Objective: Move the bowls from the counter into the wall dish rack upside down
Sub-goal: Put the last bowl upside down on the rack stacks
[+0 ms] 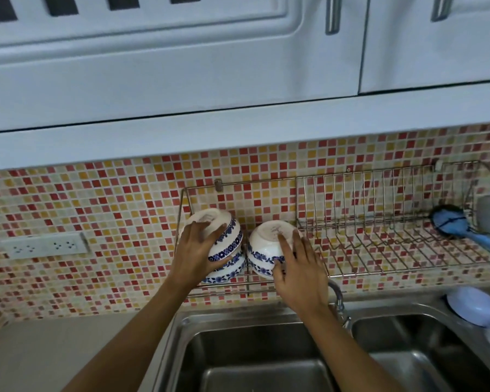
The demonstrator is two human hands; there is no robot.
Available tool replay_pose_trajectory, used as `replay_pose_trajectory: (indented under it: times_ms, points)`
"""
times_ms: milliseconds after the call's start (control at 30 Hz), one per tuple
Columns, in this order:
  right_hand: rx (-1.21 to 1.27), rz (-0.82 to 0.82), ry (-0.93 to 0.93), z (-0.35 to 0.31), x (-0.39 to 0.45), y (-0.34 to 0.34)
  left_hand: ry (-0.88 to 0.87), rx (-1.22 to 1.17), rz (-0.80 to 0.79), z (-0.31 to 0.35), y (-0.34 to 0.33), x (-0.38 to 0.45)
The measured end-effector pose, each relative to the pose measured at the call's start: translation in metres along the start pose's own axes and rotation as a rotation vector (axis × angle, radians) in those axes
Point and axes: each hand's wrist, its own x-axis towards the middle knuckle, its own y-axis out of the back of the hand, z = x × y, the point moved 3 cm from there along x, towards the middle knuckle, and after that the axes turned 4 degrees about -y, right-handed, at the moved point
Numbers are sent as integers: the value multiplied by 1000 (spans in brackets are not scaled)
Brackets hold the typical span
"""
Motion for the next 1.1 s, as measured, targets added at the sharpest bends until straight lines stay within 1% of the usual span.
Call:
replay_pose_trajectory:
  times_ms: [267, 467, 533, 900, 1100]
  points:
    - [-23, 14, -9, -1, -1, 0, -76, 43, -74, 2, -14, -1]
    - [-33, 17, -5, -2, -1, -1, -96, 11, -207, 2, -19, 1]
    - [-26, 13, -5, -2, -1, -1, -98, 7, -230, 1, -21, 1]
    - [-27, -33, -20, -5, -3, 5, -81, -55, -244, 1, -19, -1]
    - [-41, -71, -17, -6, -4, 7, -85, -68, -199, 2, -19, -8]
